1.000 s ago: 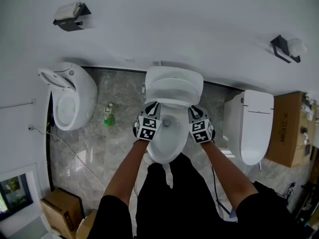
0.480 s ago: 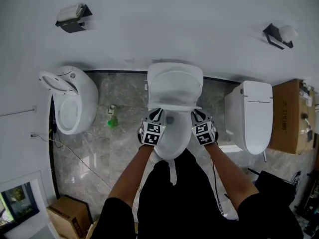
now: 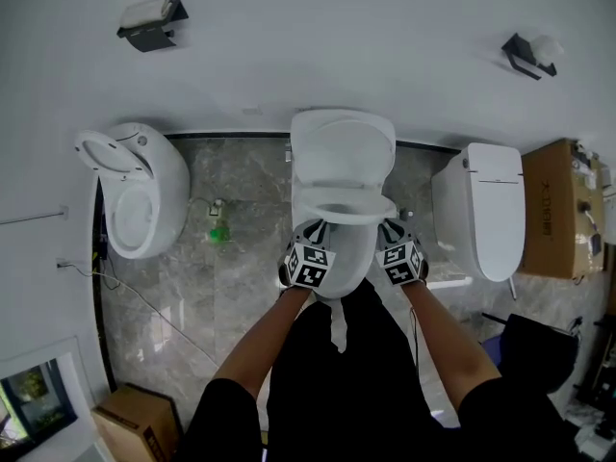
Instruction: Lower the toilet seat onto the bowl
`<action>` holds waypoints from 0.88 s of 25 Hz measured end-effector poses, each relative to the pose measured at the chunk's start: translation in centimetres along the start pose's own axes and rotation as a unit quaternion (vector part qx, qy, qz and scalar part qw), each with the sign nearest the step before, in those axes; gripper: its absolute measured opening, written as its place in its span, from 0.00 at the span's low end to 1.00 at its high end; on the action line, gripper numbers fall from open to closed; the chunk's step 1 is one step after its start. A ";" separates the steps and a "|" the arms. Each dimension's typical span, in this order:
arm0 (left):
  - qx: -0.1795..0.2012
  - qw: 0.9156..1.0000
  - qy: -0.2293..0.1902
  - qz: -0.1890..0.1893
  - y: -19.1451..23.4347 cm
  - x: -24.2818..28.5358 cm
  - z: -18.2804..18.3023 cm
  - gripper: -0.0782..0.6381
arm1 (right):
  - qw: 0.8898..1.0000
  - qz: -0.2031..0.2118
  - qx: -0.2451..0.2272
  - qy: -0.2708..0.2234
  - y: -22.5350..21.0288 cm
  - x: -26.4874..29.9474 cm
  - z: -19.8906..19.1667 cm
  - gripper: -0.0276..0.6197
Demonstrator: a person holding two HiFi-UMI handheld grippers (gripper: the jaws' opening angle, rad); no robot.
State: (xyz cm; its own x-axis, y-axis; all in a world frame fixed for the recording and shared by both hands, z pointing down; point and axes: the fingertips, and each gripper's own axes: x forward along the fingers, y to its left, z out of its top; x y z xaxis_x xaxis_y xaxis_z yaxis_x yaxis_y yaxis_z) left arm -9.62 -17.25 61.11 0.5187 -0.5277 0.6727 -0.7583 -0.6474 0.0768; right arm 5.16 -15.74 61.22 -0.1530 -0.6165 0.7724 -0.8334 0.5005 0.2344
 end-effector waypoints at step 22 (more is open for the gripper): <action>0.000 0.998 -0.004 0.061 -4.6 -2.3 -7.8 0.15 | 0.999 0.042 0.014 0.012 5.6 -2.0 -6.7 0.17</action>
State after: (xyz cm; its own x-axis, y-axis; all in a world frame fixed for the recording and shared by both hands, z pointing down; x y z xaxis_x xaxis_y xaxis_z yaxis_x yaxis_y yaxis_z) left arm -10.37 -8.77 64.94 0.4261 -0.6071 0.6707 -0.8155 -0.5787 -0.0057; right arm 4.40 -7.62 64.90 -0.2106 -0.5571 0.8033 -0.8324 0.5331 0.1516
